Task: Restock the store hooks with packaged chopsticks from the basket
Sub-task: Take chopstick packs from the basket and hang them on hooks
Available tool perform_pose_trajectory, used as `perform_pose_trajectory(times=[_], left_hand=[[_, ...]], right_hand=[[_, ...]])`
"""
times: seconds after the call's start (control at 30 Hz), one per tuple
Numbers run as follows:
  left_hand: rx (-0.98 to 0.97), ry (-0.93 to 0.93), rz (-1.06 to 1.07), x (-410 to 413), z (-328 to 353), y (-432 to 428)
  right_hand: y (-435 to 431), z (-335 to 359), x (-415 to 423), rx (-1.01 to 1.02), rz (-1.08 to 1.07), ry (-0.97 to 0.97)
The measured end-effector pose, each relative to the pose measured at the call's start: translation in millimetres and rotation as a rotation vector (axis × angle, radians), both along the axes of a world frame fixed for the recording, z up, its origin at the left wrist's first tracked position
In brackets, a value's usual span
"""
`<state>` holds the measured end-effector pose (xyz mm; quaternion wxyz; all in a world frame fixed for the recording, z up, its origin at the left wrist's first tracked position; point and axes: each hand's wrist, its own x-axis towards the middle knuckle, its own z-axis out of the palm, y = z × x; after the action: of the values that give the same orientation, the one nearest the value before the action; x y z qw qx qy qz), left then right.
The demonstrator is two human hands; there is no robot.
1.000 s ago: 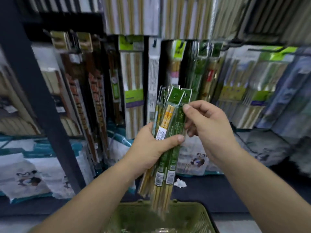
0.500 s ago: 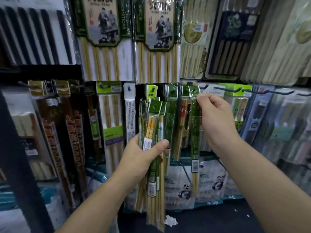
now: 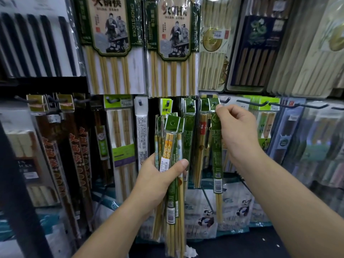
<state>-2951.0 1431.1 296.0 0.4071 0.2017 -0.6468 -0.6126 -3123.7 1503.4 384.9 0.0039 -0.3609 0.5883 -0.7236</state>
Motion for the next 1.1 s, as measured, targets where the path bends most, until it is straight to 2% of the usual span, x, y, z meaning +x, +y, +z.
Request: perform_pose_trajectory(times=[0.3, 0.47, 0.6, 0.67, 0.77, 0.9, 1.1], left_hand=[[0.014, 0.004, 0.014, -3, 2, 2], [0.010, 0.024, -0.007, -4, 6, 4], [-0.017, 0.043, -0.060, -4, 7, 6], [-0.030, 0.056, -0.079, -4, 8, 7], [-0.020, 0.070, -0.064, -5, 7, 8], [-0.001, 0.091, -0.042, -6, 6, 9], [0.000, 0.056, 0.015, -3, 4, 5]], right_hand=[[-10, -11, -9, 0.103, -0.055, 0.064], [1, -21, 5, 0.077, -0.128, 0.074], [15, -31, 33, 0.210, 0.224, 0.187], [16, -35, 41, 0.216, 0.299, 0.204], [17, -35, 43, 0.183, 0.288, 0.150], [19, -32, 40, 0.122, 0.358, -0.044], [23, -19, 29, 0.033, 0.268, -0.086]])
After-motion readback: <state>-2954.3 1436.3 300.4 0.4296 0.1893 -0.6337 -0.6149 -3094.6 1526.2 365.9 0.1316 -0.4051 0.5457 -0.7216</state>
